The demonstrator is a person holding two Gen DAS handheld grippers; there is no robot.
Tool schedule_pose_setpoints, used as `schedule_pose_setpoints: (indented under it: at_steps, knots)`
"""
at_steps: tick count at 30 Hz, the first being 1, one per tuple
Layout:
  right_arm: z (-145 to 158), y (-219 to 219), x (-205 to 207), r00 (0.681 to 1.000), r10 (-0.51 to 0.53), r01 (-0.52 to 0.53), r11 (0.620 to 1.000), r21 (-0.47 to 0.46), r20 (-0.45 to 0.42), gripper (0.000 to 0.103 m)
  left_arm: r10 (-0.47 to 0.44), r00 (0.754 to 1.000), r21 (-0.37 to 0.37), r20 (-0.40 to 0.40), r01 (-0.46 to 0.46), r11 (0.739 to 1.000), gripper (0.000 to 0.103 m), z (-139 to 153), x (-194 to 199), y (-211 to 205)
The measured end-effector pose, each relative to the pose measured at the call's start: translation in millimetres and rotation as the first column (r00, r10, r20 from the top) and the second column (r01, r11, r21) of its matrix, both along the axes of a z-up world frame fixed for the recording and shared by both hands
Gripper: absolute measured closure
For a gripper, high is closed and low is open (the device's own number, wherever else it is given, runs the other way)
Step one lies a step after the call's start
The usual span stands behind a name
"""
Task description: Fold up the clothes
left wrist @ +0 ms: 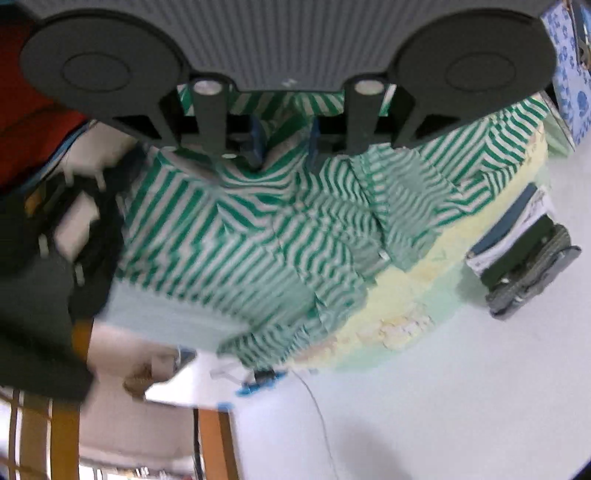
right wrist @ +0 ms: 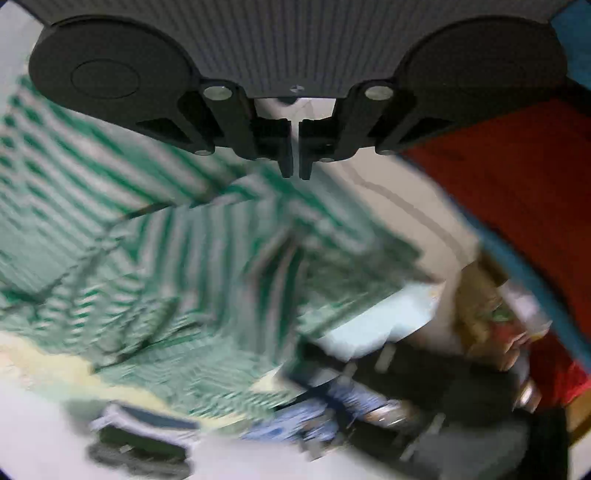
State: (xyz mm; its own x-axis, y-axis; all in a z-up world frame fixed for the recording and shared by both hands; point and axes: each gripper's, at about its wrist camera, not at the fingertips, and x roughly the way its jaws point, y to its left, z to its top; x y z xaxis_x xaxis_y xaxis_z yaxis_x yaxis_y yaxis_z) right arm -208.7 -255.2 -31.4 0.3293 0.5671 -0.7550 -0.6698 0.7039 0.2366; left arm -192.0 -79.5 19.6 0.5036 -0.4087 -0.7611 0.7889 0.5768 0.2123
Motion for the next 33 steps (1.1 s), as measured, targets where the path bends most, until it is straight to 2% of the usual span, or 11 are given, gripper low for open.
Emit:
schedule_pose_setpoints:
  at_steps: [1, 4, 5, 10, 13, 16, 18, 20, 24, 29, 33]
  knots:
    - [3.9, -4.8, 4.9, 0.999, -0.039, 0.039, 0.999, 0.014, 0.01, 0.093, -0.005, 1.0, 0.009, -0.017, 0.005, 1.0, 0.074, -6.5, -1.3, -1.7]
    - [10.9, -19.3, 22.6, 0.986, -0.168, 0.167, 0.981, 0.095, 0.001, 0.07, -0.044, 0.998, -0.001, -0.054, 0.044, 0.999, 0.074, -13.9, -10.4, -8.1]
    - [11.1, -20.4, 29.7, 0.979, -0.204, 0.203, 0.973, 0.111, 0.003, 0.069, -0.061, 0.996, -0.01, -0.064, 0.06, 0.998, 0.074, -14.5, -14.2, -10.4]
    - [12.2, -25.1, 65.2, 0.925, -0.379, 0.37, 0.91, 0.188, 0.011, 0.069, -0.113, 0.985, -0.065, -0.128, 0.105, 0.992, 0.074, -18.3, -22.1, -20.5]
    - [-3.5, -7.5, 86.3, 0.904, -0.423, 0.416, 0.903, 0.105, 0.064, 0.069, -0.117, 0.979, -0.065, -0.17, 0.107, 0.992, 0.073, -25.0, -24.5, -25.9]
    - [-22.7, -10.9, 95.9, 0.882, -0.465, 0.467, 0.884, -0.003, 0.071, 0.071, -0.098, 0.982, -0.039, -0.162, 0.092, 0.995, 0.071, -28.2, -28.2, -22.5]
    - [-34.9, -13.6, 101.7, 0.867, -0.492, 0.497, 0.865, -0.069, 0.078, 0.083, -0.07, 0.988, -0.042, -0.137, 0.064, 0.997, 0.061, -23.0, -26.7, -16.3]
    - [-36.0, -24.6, 99.7, 0.856, -0.515, 0.516, 0.856, -0.032, 0.046, 0.095, -0.033, 0.994, -0.067, -0.105, 0.026, 0.997, 0.052, -13.4, -21.6, -7.8]
    - [-22.2, -39.5, 100.0, 0.843, -0.538, 0.537, 0.843, 0.023, 0.022, 0.096, 0.033, 0.995, -0.147, -0.089, -0.046, 0.988, 0.037, -0.1, -0.9, 10.3]
    - [-25.9, -29.9, 112.7, 0.848, -0.528, 0.527, 0.849, 0.017, 0.043, 0.089, 0.037, 0.963, -0.209, -0.266, -0.095, 0.973, 0.049, -28.9, 27.4, 1.7]
    - [-33.9, -17.2, 125.6, 0.856, -0.513, 0.515, 0.857, -0.008, 0.066, 0.084, 0.072, 0.95, -0.121, -0.304, -0.113, 0.986, 0.049, -61.9, 30.6, -14.2]
